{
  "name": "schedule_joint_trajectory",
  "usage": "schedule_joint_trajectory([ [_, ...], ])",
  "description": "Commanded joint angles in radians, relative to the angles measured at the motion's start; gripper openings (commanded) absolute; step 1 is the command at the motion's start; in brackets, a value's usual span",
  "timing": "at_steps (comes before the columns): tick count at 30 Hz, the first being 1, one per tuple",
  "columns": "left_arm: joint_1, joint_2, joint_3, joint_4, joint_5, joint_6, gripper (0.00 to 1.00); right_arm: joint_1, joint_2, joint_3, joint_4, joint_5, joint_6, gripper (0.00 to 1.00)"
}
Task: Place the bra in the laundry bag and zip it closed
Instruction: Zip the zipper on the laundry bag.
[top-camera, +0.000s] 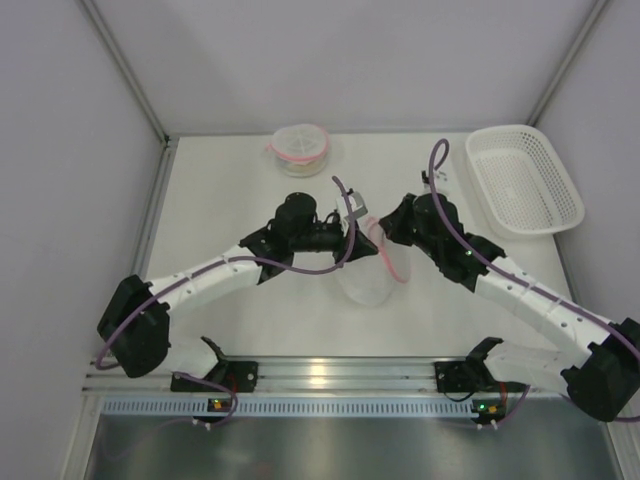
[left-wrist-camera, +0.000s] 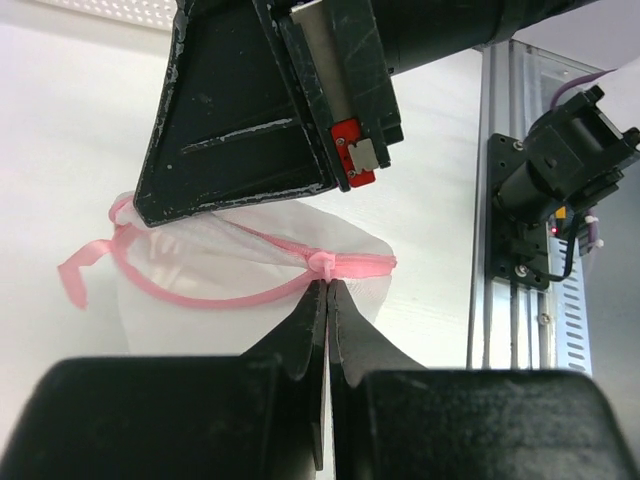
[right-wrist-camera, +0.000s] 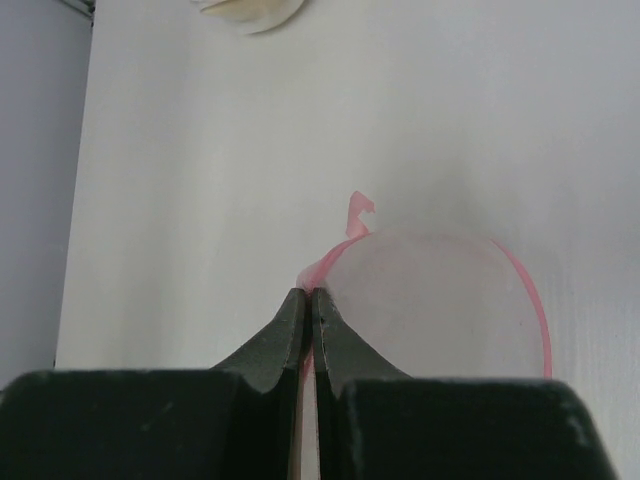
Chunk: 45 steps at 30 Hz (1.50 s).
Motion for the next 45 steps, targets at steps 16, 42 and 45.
schedule_joint_trajectory([
  [16,-0.167,-0.141,-0.014,-0.145,-0.266,0.116,0.0,0.008,0.065,0.08,0.117,0.191,-0.042,0.0],
  [42,-0.118,-0.117,-0.048,0.03,-0.573,-0.323,0.0,-0.003,-0.205,0.096,-0.217,-0.077,-0.074,0.74],
  [45,-0.118,-0.112,-0.048,0.041,-0.57,-0.34,0.0,-0.005,-0.286,-0.058,0.001,-0.231,-0.226,0.7],
])
